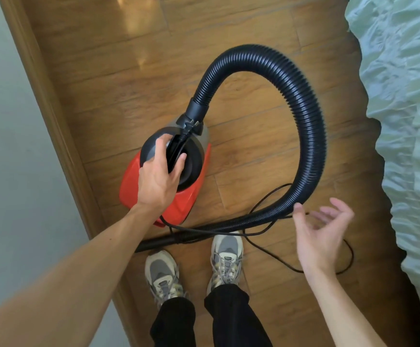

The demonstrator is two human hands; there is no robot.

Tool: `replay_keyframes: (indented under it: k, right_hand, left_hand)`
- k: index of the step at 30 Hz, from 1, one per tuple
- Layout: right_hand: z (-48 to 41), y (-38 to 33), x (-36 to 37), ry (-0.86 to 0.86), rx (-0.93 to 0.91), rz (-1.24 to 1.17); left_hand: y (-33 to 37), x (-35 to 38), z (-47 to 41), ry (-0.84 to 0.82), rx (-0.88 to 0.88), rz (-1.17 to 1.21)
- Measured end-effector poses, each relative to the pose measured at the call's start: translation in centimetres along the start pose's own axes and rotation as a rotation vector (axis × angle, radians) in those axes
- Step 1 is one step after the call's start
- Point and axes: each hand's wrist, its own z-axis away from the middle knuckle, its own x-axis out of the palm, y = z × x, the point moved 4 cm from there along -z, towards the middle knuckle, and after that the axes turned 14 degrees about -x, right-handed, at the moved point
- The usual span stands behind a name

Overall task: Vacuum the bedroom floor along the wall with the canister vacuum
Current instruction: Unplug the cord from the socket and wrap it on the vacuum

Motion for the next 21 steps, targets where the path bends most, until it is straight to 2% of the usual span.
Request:
replay_keyframes:
  k: [3,8,12,15,21]
  right_hand:
    - [0.1,2.6,3.1,-0.157,0.166,-0.134]
    - [-0.6,4.4,5.7,-0.167,0.148,-0.144]
    - [-1.5,2.1,5.4,-0.139,0.029,-0.188]
    - [-3.1,-1.2,4.6,-0.103,-0.108,-0.262]
    - [-7.4,-12.6,2.0,-0.064,-0.421,-0.319]
  left_hand:
    - [0.0,0.0,0.0,0.008,-0.017,-0.005]
    - [0.0,-0.2,0.0,-0.033,-0.047,0.012]
    - [0.3,-0.3,0.2,-0.048,-0.067,0.042]
    - [1.0,-1.4,0.4,0.000,-0.117,0.101]
    - [5.3,-6.5,1.4,0.121,-0.151,0.171]
